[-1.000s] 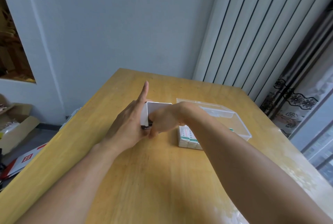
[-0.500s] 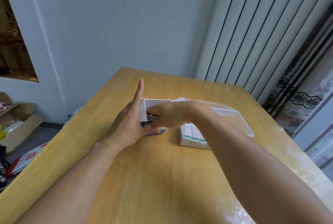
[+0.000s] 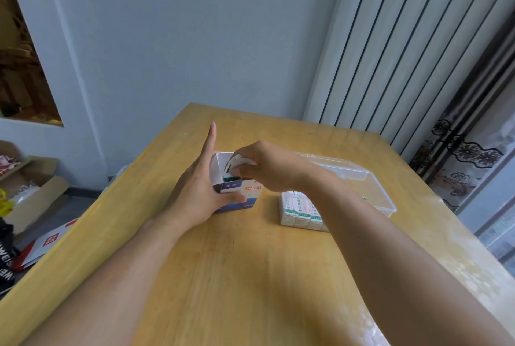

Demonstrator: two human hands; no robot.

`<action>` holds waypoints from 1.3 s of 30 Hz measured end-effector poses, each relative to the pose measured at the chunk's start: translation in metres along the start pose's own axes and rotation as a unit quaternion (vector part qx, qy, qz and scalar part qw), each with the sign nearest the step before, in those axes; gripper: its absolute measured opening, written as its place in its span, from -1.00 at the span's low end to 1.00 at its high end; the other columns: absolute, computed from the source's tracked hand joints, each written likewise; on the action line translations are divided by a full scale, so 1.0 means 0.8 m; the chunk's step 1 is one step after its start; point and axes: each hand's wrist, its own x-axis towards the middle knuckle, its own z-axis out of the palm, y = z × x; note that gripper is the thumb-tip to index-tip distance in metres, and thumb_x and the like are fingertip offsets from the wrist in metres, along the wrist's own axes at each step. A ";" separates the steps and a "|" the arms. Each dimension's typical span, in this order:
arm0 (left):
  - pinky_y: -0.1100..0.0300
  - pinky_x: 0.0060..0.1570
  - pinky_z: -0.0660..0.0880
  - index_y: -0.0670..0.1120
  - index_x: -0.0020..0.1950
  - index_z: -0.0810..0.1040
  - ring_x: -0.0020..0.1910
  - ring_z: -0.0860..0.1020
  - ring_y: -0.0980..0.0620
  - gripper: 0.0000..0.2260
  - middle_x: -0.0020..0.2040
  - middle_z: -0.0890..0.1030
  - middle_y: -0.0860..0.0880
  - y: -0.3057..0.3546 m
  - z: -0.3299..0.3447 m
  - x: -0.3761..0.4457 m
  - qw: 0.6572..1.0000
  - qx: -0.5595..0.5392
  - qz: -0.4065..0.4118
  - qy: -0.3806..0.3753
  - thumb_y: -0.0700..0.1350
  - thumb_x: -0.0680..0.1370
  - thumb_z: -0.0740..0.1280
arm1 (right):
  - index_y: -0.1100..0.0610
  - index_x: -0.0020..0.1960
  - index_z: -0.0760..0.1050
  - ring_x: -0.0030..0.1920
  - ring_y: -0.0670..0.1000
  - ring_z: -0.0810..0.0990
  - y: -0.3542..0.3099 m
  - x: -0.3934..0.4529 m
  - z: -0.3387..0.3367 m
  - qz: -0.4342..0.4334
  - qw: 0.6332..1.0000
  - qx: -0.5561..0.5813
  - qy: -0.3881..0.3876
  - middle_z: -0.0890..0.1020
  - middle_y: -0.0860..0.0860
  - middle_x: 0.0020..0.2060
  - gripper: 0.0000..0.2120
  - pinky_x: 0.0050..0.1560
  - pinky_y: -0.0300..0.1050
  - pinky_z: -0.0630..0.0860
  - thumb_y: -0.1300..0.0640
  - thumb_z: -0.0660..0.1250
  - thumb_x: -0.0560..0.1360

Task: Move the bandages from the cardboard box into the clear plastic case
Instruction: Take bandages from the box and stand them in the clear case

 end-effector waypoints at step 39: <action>0.11 -0.25 0.57 -0.22 0.12 0.56 -0.28 0.61 -0.08 -0.70 -0.28 0.61 -0.14 0.158 0.122 0.042 0.924 -0.280 -0.149 -0.214 0.00 0.70 0.20 | 0.09 0.07 0.64 -0.07 0.12 0.73 0.097 -0.116 -0.086 0.143 0.892 0.332 0.270 0.74 0.05 -0.12 -0.87 -0.01 0.30 0.63 0.11 0.32 0.64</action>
